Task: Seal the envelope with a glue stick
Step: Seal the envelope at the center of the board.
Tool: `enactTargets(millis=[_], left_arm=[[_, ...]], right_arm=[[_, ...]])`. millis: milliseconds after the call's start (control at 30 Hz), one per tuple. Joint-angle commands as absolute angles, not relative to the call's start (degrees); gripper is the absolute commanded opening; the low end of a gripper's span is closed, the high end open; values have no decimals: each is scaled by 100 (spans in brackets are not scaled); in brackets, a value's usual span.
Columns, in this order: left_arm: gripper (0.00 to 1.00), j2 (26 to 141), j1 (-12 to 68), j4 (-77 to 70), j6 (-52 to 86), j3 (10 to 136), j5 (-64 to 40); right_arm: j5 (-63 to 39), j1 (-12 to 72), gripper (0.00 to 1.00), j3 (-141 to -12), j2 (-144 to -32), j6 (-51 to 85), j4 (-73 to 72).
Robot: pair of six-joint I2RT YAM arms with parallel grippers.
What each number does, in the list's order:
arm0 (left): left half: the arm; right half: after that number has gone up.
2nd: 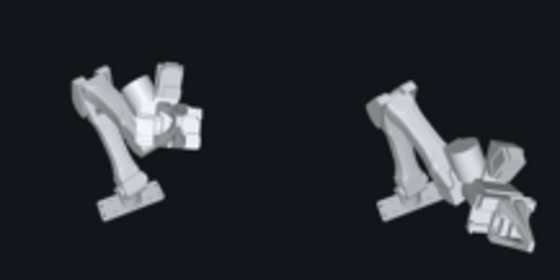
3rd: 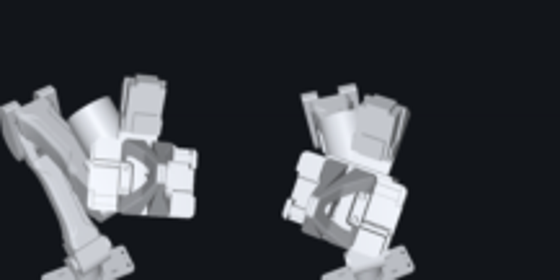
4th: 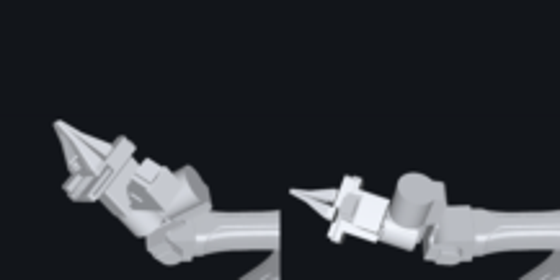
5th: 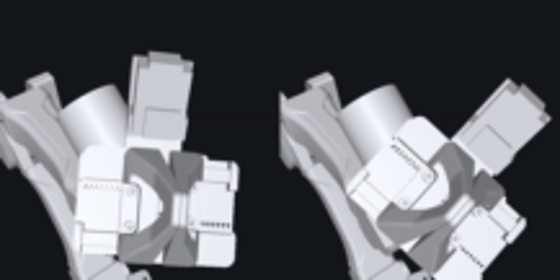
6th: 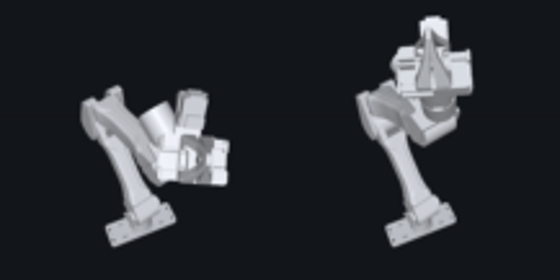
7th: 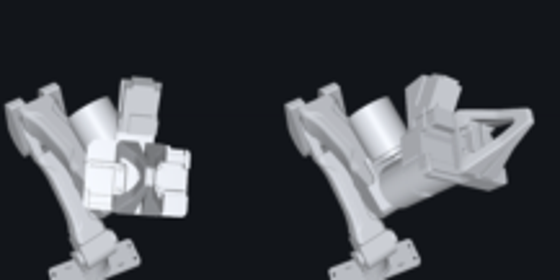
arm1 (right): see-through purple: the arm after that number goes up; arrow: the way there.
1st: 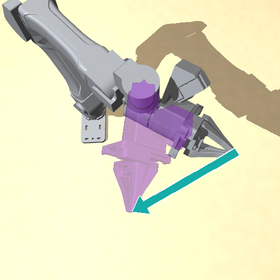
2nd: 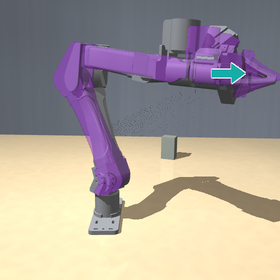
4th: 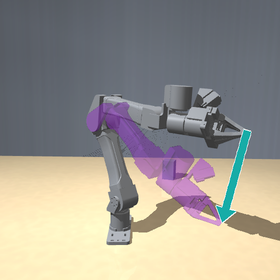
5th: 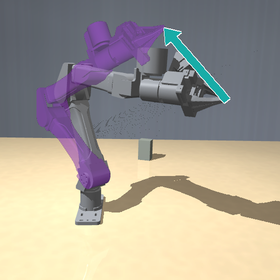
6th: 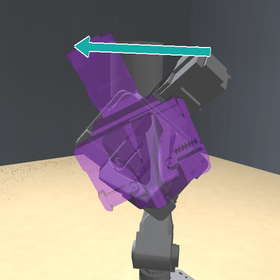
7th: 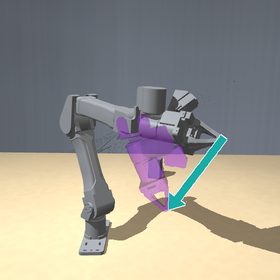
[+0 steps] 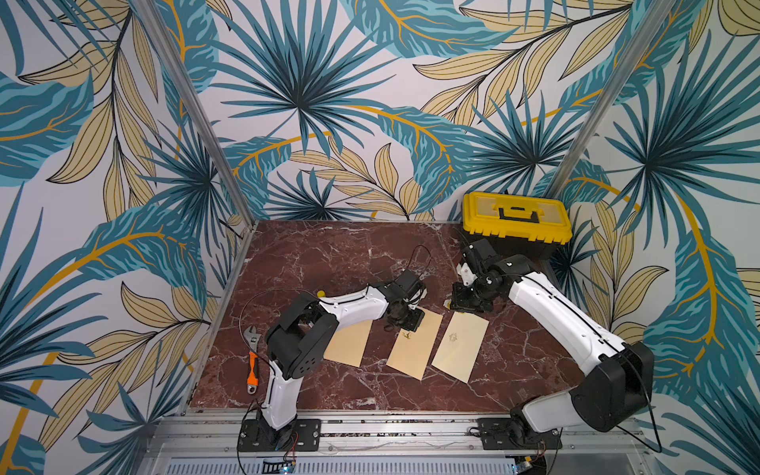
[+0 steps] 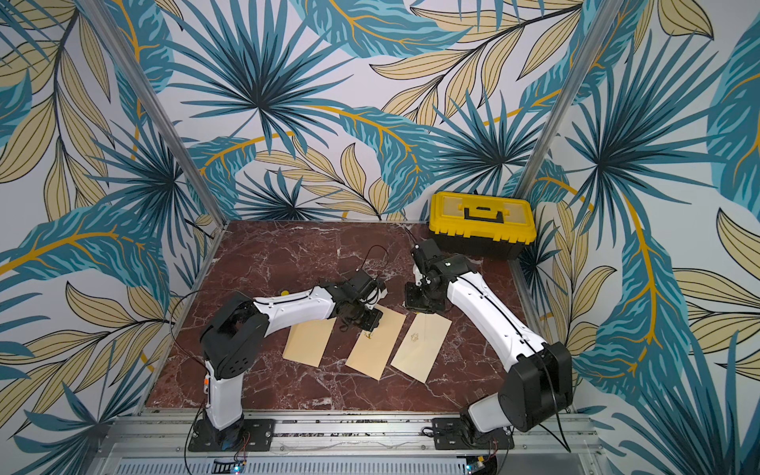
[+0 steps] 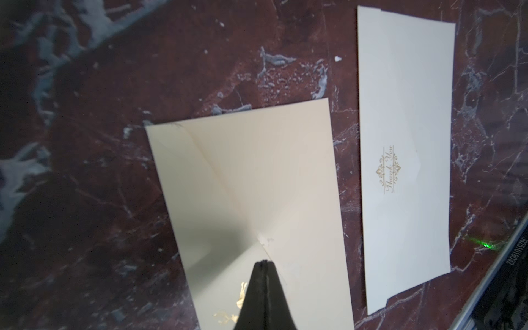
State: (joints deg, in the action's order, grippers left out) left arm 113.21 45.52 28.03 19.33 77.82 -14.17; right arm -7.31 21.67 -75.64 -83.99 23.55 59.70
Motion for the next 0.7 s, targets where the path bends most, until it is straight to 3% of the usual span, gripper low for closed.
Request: enactTargets(millis=[0,367,667], left_arm=[[4,11304,4543,2806,1925,7881,-1486],[4,11827,4553,2551,1986,7605,-1591],[4,11279,4568,2703,1967,7599,-1393]], right_arm=[[-694,2145,0,-7531,-8249,2332,6087],[-707,2145,0,-7503,-8283,2336,6075],[-694,2145,0,-7531,-8274,2312,6077]])
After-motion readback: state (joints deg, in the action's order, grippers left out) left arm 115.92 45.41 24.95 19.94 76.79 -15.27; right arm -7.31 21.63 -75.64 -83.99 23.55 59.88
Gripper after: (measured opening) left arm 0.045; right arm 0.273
